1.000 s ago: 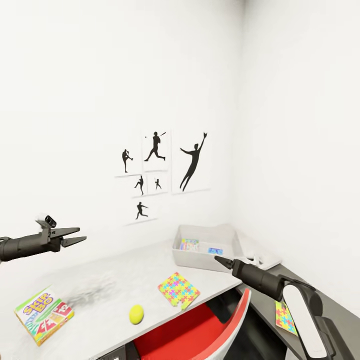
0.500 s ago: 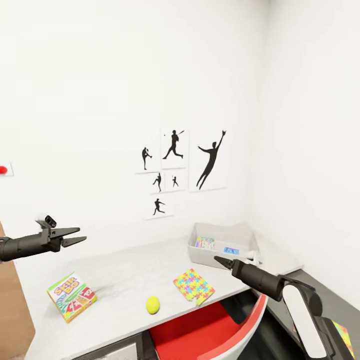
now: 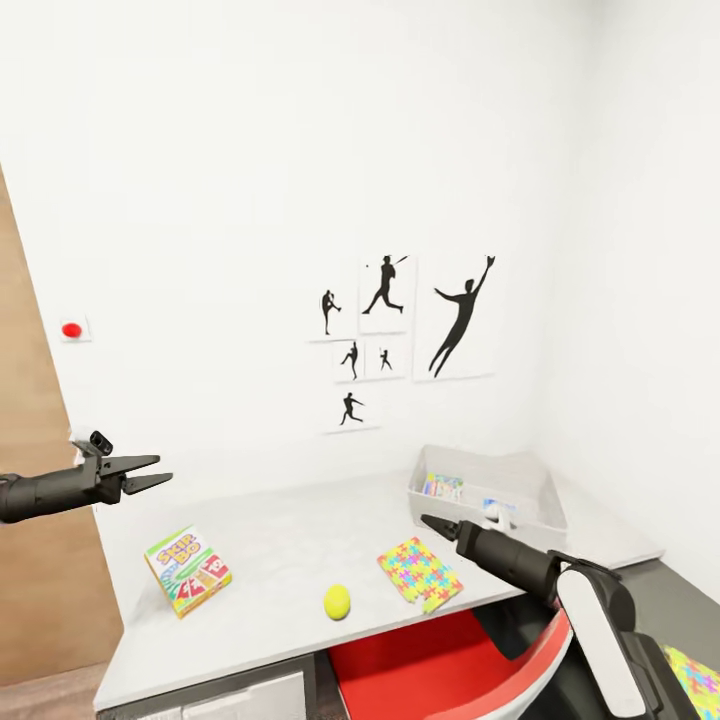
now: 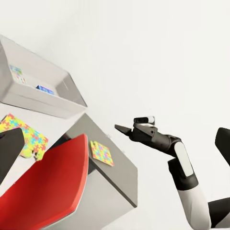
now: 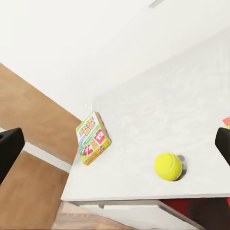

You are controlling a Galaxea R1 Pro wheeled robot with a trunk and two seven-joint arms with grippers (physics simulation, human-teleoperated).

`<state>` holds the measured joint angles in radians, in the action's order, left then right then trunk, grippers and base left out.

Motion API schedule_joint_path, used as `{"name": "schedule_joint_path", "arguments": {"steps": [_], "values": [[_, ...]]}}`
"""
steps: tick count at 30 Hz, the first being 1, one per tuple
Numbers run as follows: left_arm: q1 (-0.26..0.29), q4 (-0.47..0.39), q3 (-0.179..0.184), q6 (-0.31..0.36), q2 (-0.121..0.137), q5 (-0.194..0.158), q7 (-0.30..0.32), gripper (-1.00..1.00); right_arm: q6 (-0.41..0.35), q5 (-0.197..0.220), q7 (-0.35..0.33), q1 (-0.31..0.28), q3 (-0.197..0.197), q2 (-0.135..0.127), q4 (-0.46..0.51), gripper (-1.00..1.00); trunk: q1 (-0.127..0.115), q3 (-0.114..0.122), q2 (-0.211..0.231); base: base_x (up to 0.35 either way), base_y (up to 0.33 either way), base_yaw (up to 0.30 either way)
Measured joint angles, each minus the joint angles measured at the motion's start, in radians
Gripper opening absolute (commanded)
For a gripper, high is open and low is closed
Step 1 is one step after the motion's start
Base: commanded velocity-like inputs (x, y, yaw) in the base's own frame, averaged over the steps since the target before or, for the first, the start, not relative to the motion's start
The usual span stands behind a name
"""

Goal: Put all the toys in the child's room - the three board games (two on the bed and one on the table), the two jigsaw puzzles on the table, and the tennis ball on the table - inside the toy box on the table in the child's room.

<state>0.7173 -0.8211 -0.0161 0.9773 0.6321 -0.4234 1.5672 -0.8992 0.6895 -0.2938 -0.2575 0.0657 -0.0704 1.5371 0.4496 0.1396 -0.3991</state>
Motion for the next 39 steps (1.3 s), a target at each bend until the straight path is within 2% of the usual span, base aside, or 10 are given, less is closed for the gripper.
{"name": "schedule_joint_path", "arguments": {"steps": [5,11,20,28,39], "values": [[0.000,0.000,0.000,0.000,0.001,0.000,0.000,1.00,0.001,0.000,0.048,0.000,-0.030,0.003,0.000,1.00,0.000,-0.005,0.000,0.000,0.000,0.241],[0.000,0.000,0.000,0.000,0.002,0.000,0.000,1.00,0.002,0.003,0.089,0.000,-0.037,0.003,0.000,1.00,0.000,-0.010,0.000,0.000,0.000,0.241],[0.000,0.000,0.000,0.000,0.002,0.001,0.000,1.00,0.002,0.004,0.095,0.000,-0.038,0.003,-0.001,1.00,0.000,-0.020,0.000,-0.041,0.029,0.236],[0.000,0.000,0.000,0.000,0.002,0.002,0.000,1.00,0.003,0.004,0.096,0.000,-0.038,0.003,-0.002,1.00,0.000,-0.029,0.000,-0.152,0.162,0.213],[0.000,0.021,-0.001,0.000,0.002,0.004,0.000,1.00,0.003,0.004,0.096,-0.001,-0.038,0.004,-0.003,1.00,0.000,-0.044,0.000,-0.016,0.146,0.164]]}}
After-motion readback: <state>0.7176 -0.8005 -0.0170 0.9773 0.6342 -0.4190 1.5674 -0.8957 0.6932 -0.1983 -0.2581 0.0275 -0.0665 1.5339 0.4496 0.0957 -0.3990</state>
